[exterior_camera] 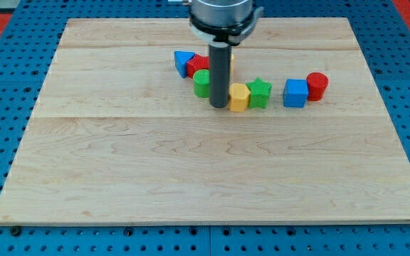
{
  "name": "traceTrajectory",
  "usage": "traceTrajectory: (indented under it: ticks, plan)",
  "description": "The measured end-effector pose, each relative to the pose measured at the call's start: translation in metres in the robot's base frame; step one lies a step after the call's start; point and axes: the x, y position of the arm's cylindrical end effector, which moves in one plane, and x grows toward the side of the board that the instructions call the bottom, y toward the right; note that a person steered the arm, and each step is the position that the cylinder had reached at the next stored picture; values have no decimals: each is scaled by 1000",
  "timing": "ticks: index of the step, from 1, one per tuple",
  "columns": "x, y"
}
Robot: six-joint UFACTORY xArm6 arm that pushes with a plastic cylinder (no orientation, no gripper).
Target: Move the green circle into the yellow hexagon
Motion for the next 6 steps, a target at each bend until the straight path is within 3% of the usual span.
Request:
traceTrajectory:
  ticks: [1, 2, 3, 4, 6]
  plan:
    - [0, 25]
    - [15, -21]
    - [4, -111]
    - [-37, -148]
    - [-44, -48]
